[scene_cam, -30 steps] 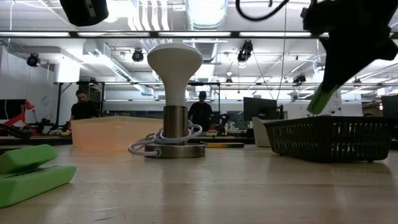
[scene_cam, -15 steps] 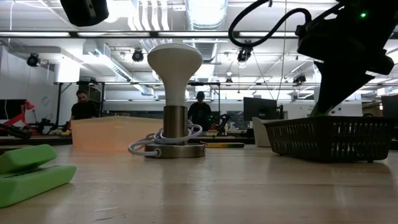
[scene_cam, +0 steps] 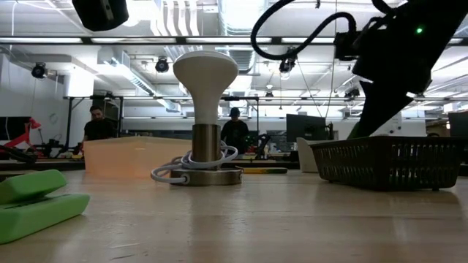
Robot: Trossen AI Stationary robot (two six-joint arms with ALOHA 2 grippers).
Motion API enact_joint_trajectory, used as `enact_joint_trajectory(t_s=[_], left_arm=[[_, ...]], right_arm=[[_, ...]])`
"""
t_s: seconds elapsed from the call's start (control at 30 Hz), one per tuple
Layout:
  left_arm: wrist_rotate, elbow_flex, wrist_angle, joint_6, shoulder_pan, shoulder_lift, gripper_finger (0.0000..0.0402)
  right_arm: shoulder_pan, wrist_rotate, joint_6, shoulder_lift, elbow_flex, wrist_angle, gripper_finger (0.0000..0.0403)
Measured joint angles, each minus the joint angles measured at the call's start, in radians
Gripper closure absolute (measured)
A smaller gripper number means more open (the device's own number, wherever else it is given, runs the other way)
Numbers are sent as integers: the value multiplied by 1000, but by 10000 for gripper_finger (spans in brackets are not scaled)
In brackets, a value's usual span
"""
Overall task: Pick & Place School Supplies
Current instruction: Put the green eraser into the black bin
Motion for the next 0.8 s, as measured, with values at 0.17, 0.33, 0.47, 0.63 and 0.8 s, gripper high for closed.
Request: enact_joint_trajectory(t_s=[0.17, 0.33, 0.47, 0.63, 0.8], left_arm=[[0, 0, 0, 0, 0, 0, 211], [0, 0, 3, 0, 0, 0, 211], [-11, 0, 7, -1, 0, 0, 211], [-23, 0, 10, -3, -1, 0, 211], [-28, 0, 13, -4, 0, 0, 211]], right_arm=[[-20, -6, -85, -26, -38, 68, 378], [-38, -13, -184, -107, -107, 253, 378], [-58, -44, -283, -203, -192, 402, 379], [-77, -47, -380, -314, -282, 427, 379], [-81, -54, -481, -419, -341, 441, 379]])
